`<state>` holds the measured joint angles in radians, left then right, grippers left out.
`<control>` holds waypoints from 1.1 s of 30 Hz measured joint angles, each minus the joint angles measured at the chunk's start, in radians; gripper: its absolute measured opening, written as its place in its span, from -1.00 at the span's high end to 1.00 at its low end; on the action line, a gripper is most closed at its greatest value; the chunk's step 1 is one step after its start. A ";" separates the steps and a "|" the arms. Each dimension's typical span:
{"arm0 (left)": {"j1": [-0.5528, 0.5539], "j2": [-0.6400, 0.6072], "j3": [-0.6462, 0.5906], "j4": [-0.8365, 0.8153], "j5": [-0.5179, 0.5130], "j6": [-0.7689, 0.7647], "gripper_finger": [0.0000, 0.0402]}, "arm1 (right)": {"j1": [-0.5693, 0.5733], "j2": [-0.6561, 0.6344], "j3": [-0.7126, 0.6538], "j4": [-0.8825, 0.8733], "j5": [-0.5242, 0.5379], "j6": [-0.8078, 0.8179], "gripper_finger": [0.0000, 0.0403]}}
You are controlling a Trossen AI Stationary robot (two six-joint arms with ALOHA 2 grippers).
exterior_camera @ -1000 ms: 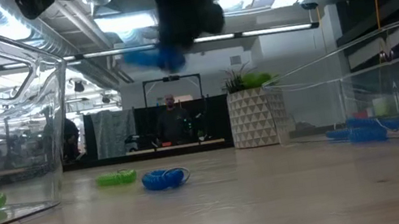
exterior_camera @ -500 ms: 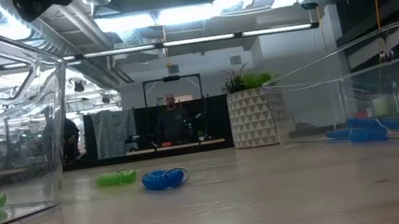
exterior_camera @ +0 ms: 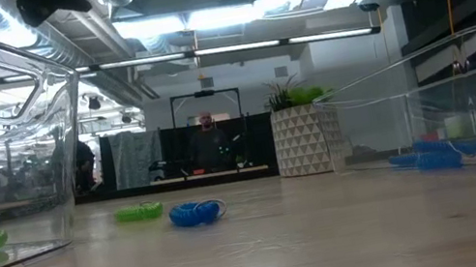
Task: Sort spring keychains
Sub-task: Put the blue spring keychain into the right transparent bin
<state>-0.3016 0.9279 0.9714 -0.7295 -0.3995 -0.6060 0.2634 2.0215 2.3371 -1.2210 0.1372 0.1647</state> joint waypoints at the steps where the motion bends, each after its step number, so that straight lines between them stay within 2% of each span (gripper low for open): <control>1: 0.000 0.000 0.000 0.000 -0.006 -0.010 0.39 | -0.003 -0.006 0.000 -0.017 0.001 -0.006 0.93; 7: 0.000 0.001 0.000 0.000 -0.011 -0.050 0.39 | -0.042 -0.059 0.001 -0.128 0.006 -0.054 0.92; 16: 0.000 0.010 0.000 0.000 -0.056 -0.112 0.39 | -0.072 -0.091 -0.006 -0.164 0.001 -0.137 0.90; 20: 0.000 0.023 0.000 0.000 -0.057 -0.121 0.39 | -0.084 -0.131 -0.054 -0.159 0.001 -0.152 0.91; 23: 0.000 0.034 -0.001 -0.007 -0.057 -0.134 0.39 | -0.088 -0.194 -0.152 -0.131 0.001 -0.167 0.91; 27: 0.000 0.057 -0.001 -0.006 -0.072 -0.144 0.39 | -0.089 -0.314 -0.354 -0.006 -0.013 -0.170 0.92; 33: 0.000 0.100 -0.001 -0.006 -0.082 -0.159 0.39 | -0.091 -0.518 -0.661 0.188 -0.024 -0.075 0.92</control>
<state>-0.3012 1.0282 0.9707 -0.7357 -0.4815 -0.7647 0.1726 1.5035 1.6763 -1.0327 0.1136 0.0895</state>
